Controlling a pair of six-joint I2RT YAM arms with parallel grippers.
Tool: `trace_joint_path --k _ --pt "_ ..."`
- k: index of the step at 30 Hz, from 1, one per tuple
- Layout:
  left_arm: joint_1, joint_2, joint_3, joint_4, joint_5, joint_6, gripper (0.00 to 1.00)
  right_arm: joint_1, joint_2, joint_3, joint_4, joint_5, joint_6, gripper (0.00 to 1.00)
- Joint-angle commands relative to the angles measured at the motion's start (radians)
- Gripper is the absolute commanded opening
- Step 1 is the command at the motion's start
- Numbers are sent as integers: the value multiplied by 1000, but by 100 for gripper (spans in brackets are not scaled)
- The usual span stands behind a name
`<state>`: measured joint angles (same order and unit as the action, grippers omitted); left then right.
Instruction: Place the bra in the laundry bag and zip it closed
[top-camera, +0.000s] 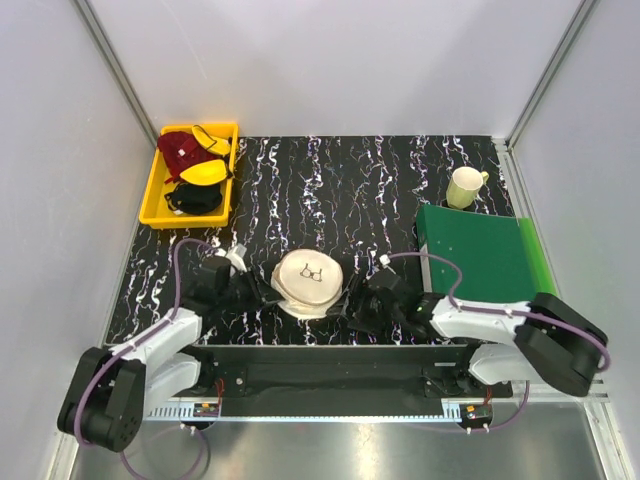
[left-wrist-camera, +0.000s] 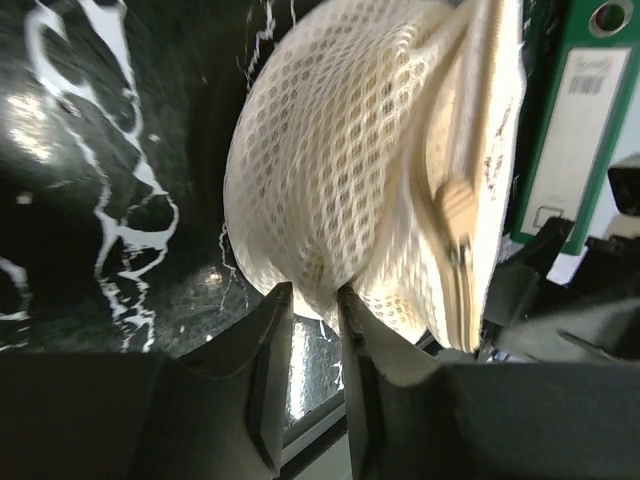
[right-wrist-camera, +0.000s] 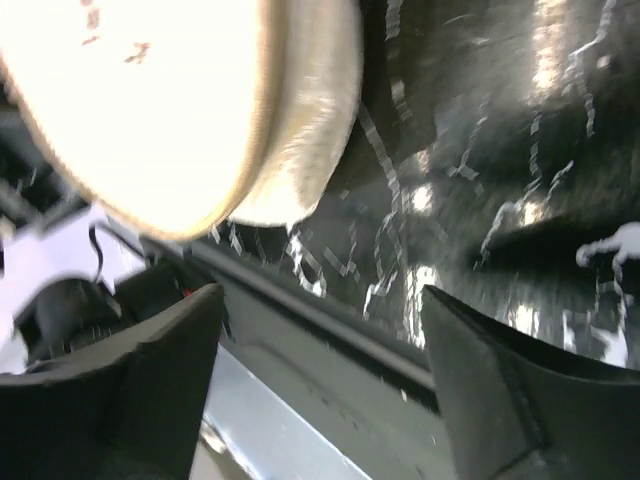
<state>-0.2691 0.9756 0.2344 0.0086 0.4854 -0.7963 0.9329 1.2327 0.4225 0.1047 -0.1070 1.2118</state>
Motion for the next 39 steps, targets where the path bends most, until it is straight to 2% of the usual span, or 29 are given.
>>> trace_joint_path --k 1,5,7,11,12,13,14,16,18,20,21,22,25,27,30,32,33,35,37,39 --pt "-94 43 -3 214 -73 -61 27 -3 132 29 179 61 147 69" --pt "-235 57 -49 254 -201 -136 26 -14 203 47 217 165 167 56" --pt "-289 83 -78 339 -249 -217 26 -67 230 93 204 168 115 56" --pt "-467 204 -78 453 -310 -299 26 -202 249 205 34 164 -35 61" --pt "-487 233 -70 477 -308 -307 25 -236 251 241 17 159 -114 65" --pt "-508 282 -61 511 -300 -316 24 -262 251 258 1 144 -162 94" --pt "-537 294 -46 518 -289 -319 24 -302 251 281 -76 126 -204 100" --pt "-559 267 -43 508 -295 -311 24 -312 232 347 -172 138 -326 100" --pt "-582 207 -43 457 -310 -293 24 -312 211 384 -287 155 -409 100" --pt "-587 63 -30 296 -355 -244 25 -312 174 391 -370 156 -429 100" --pt "-588 4 -27 174 -375 -225 26 -312 160 381 -379 142 -431 100" --pt "-588 -120 -23 110 -393 -192 29 -312 127 372 -381 124 -425 100" --pt "-582 -333 19 -107 -475 -121 38 -309 56 334 -338 44 -374 100" --pt "-570 -394 78 -201 -519 -86 44 -309 37 338 -284 6 -363 100" --pt "-524 -433 163 -367 -539 -41 46 -309 71 415 -250 -28 -431 94" --pt "-477 -439 209 -398 -525 -15 48 -309 160 476 -244 -115 -492 89" --pt "-463 -439 221 -412 -519 -8 48 -307 198 542 -247 -149 -539 81" --pt "-421 -436 247 -418 -492 17 48 -306 307 631 -264 -231 -596 75" --pt "-400 -427 258 -418 -454 25 48 -304 374 674 -273 -244 -620 64" --pt "-378 -422 266 -418 -432 25 48 -293 404 729 -292 -232 -644 61"
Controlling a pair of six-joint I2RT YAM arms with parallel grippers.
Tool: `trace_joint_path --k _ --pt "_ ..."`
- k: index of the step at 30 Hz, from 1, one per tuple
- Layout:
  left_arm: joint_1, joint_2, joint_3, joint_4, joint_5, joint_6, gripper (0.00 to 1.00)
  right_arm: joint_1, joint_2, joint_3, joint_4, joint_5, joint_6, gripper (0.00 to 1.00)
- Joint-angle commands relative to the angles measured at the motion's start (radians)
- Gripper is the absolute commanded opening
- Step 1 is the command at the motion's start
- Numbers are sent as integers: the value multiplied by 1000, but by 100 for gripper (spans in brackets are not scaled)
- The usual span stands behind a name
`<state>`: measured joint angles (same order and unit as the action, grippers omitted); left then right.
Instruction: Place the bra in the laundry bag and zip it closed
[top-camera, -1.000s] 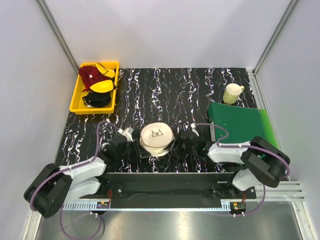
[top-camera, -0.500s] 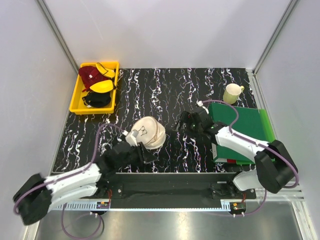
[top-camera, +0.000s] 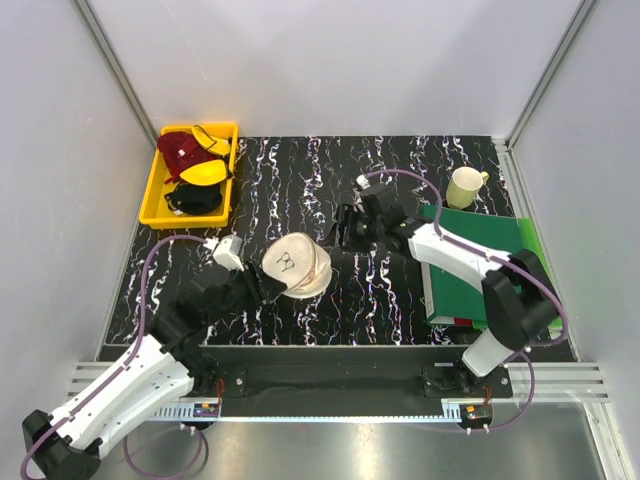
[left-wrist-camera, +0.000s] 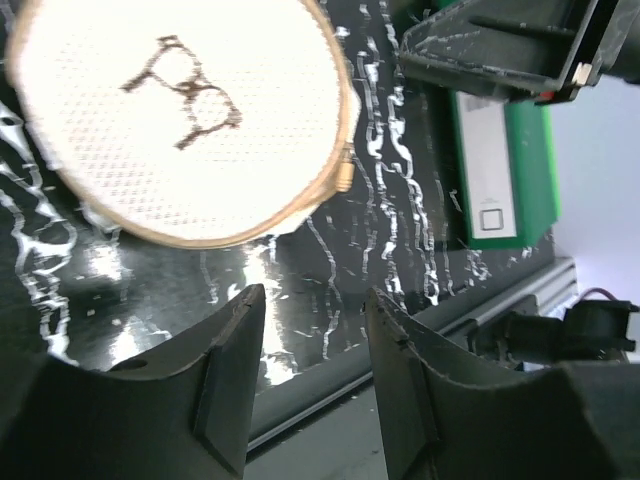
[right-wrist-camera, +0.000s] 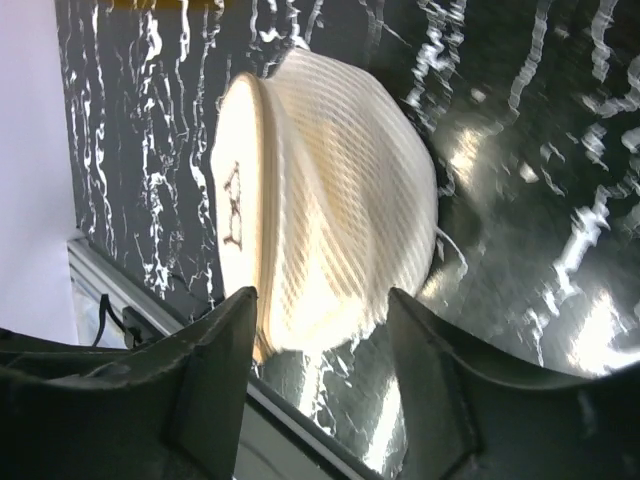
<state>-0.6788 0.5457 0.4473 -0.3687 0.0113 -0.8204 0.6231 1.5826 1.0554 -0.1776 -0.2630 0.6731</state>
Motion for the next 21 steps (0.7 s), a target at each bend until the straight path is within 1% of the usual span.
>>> trace_joint_path --k 1,4,9,11,12,16,17,20,21 --pt "35 8 51 -41 56 49 48 21 79 113 -20 -68 -110 61" --pt "38 -3 41 -41 67 44 48 49 118 173 -51 -61 -130 61" --pt "39 6 24 -38 96 52 49 95 166 212 -92 -24 -124 61" --pt "39 11 25 -38 107 55 47 101 186 212 -102 -10 -107 53" --pt "39 13 27 -33 107 58 45 104 192 212 -102 -10 -103 50" --pt "39 39 42 -15 147 78 44 109 211 213 -102 4 -63 40" --pt "39 51 48 -13 157 84 44 110 212 213 -102 10 -44 33" --pt "39 106 64 11 199 109 49 109 185 203 -108 47 18 20" --pt "39 134 67 28 214 119 50 107 154 195 -108 71 43 9"
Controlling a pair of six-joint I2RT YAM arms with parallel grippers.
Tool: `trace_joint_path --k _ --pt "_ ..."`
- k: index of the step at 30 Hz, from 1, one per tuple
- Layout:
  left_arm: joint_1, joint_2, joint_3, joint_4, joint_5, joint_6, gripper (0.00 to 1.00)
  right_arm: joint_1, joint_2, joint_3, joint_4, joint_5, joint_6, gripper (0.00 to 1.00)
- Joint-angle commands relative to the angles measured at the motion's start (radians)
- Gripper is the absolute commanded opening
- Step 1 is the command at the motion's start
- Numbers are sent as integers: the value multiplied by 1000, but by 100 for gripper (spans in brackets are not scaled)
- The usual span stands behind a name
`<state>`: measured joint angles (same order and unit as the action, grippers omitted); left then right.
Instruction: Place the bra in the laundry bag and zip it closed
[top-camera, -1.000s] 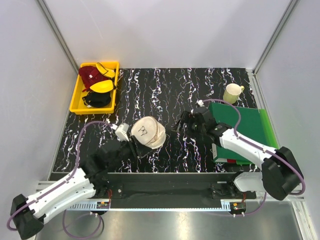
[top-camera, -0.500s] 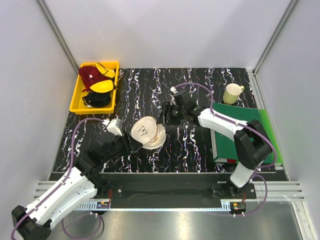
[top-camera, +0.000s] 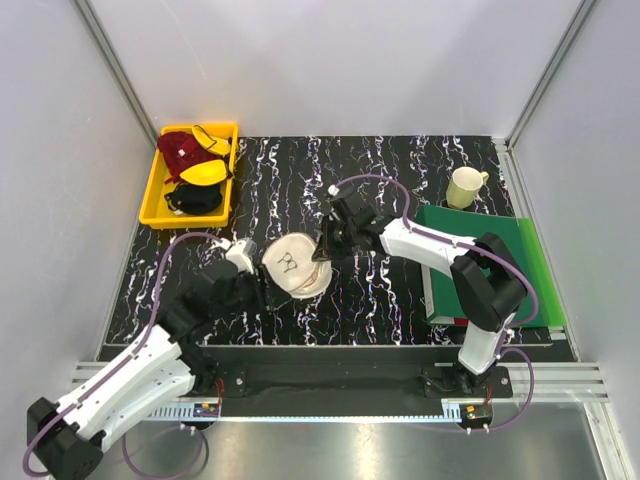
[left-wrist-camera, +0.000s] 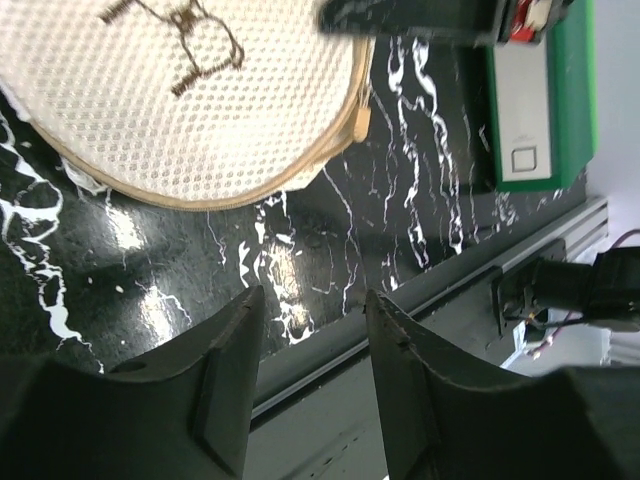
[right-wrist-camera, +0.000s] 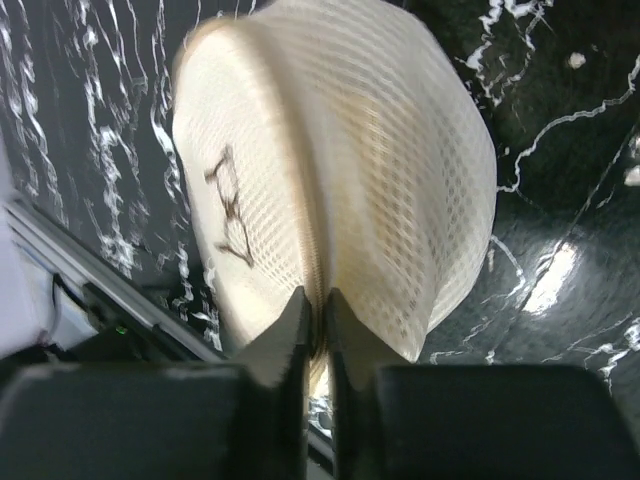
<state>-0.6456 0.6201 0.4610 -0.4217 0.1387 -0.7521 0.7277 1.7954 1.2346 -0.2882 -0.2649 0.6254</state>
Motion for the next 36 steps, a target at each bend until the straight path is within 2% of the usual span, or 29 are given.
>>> trace_joint_path --k 1,2,7,10,13,17,23,26,36 --pt "3 73 56 96 111 51 49 4 -76 8 4 82 118 3" --pt "4 85 54 139 120 46 49 4 -91 -7 9 87 176 0" --pt "0 156 77 230 141 16 48 4 -189 -93 134 64 356 0" --pt "0 197 103 267 147 2 49 4 -212 -139 181 55 405 0" --pt "-2 250 134 291 163 3 54 4 -222 -156 216 44 433 0" --pt "-2 332 162 337 202 -19 54 4 -220 -156 222 39 436 0" --pt "1 404 214 261 127 -67 53 4 -238 -167 227 50 442 0" --pt "11 412 205 288 114 -101 52 4 -243 -169 227 46 439 0" --pt "55 474 203 379 186 -162 48 7 -260 -179 241 36 448 0"
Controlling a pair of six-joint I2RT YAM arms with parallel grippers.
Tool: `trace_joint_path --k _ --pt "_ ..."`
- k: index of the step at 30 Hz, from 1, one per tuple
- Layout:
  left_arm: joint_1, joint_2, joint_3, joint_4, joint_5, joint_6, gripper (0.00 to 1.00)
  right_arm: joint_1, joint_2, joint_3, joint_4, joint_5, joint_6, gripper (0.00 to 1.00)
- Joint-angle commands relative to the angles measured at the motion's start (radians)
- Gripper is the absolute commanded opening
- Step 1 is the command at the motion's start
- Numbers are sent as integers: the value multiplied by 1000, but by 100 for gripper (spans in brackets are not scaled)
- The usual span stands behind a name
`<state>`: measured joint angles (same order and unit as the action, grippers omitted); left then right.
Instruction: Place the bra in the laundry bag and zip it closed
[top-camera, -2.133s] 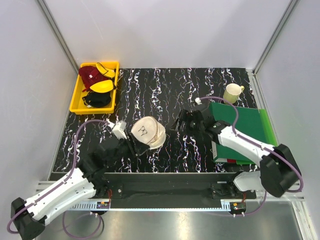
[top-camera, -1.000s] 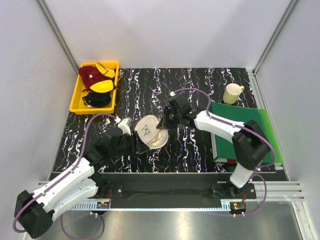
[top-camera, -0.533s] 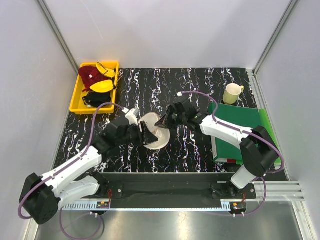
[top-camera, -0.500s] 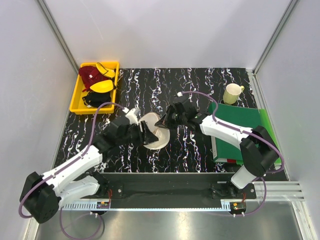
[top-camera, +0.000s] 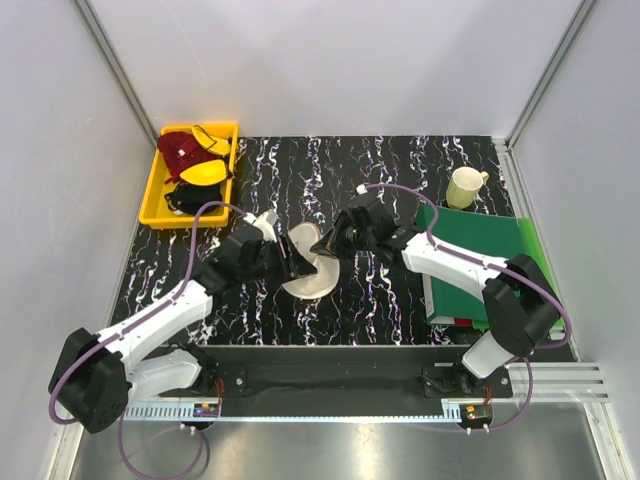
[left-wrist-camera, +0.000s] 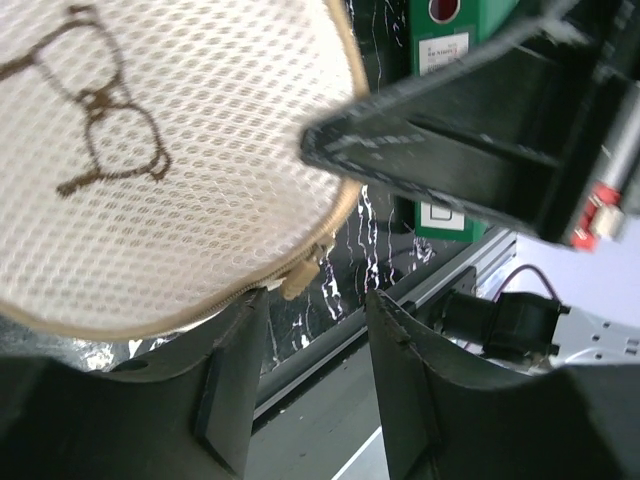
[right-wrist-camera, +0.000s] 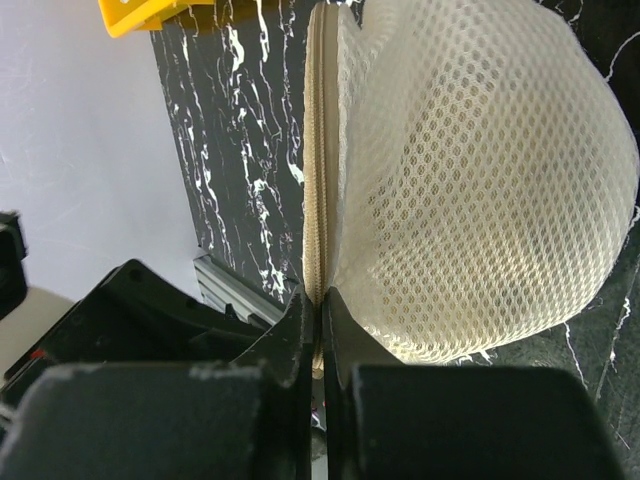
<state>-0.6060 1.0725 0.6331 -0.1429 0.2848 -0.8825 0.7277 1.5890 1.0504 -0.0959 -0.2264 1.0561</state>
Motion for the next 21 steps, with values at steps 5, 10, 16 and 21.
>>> trace_joint_path --k 5,10,16,21 --pt "23 44 37 121 48 -32 47 6 -54 3 59 -13 21 0" --pt "26 49 45 129 30 -12 46 6 -46 -3 74 -27 30 0" --pt "26 43 56 126 13 8 41 7 -46 -6 82 -31 33 0" --pt "26 26 65 112 -13 31 38 7 -40 -6 85 -34 35 0"
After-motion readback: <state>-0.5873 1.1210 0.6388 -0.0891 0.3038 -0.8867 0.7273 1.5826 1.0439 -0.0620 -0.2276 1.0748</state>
